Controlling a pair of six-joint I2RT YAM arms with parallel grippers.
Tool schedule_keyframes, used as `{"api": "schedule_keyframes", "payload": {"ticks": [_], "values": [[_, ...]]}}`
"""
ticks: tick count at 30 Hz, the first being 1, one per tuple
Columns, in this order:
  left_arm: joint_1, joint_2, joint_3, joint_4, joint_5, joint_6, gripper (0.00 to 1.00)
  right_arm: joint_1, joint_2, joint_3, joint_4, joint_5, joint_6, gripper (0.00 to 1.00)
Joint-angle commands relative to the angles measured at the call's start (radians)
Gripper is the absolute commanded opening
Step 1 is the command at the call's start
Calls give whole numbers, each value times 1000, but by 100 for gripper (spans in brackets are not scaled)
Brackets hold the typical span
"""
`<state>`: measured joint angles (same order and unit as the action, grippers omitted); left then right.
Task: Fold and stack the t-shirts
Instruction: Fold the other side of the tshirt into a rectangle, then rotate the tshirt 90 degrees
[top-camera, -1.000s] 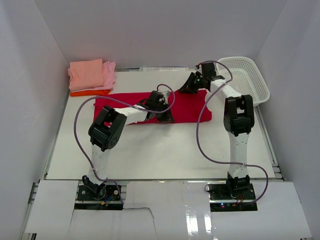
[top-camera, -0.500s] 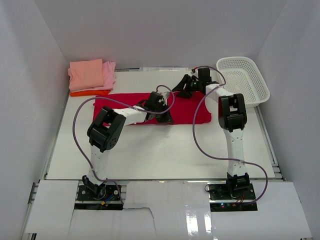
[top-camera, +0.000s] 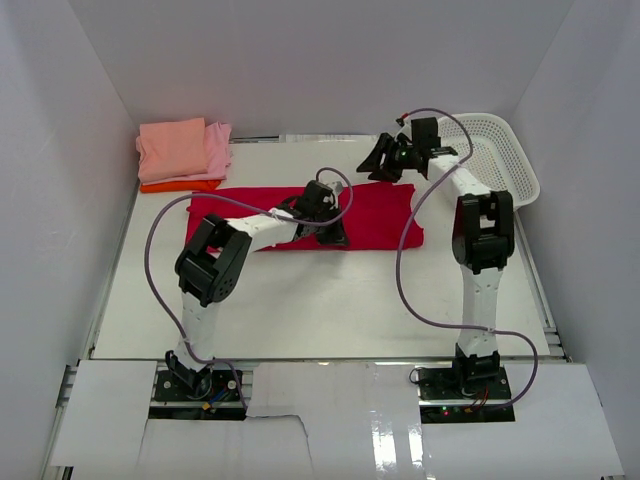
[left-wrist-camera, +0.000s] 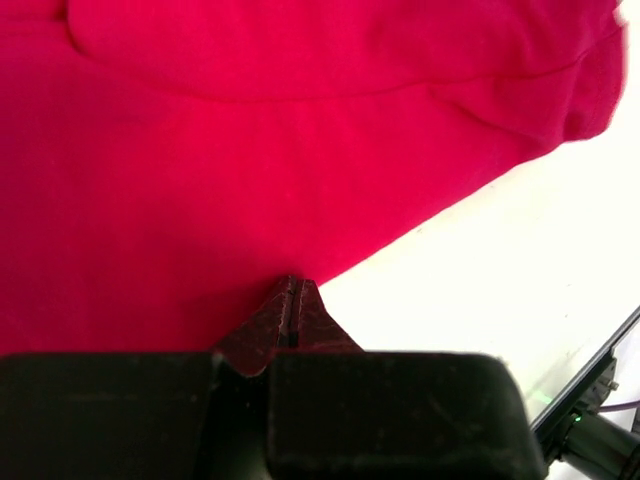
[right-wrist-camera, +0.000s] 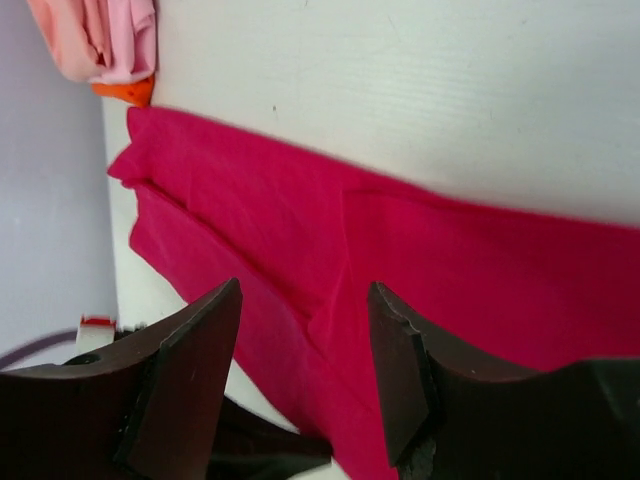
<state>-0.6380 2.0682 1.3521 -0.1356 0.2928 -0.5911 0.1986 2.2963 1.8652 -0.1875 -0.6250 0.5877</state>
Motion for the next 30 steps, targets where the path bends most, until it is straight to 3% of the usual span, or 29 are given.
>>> {"api": "schedule_keyframes", "payload": {"ticks": [1,6,9,14,19,30], "values": [[18,-137,103,-84,-55,1,0,-5,-210,-20,-214,103,-182,60],[99,-244,176,-120,12,-61,0,-5,-414,-188,-306,165,-250,60],[179,-319,212,-231,-44,-24,9,-1,-497,-291,-397,191,-256,62],[368,-444,61,-282,-52,46,4,33,-609,-510,-398,220,-244,62],[504,-474,-105,-288,-59,135,1,74,-598,-563,-460,304,-264,60],[534,-401,-206,-199,-142,251,0,76,-471,-517,-449,338,-259,60]]}}
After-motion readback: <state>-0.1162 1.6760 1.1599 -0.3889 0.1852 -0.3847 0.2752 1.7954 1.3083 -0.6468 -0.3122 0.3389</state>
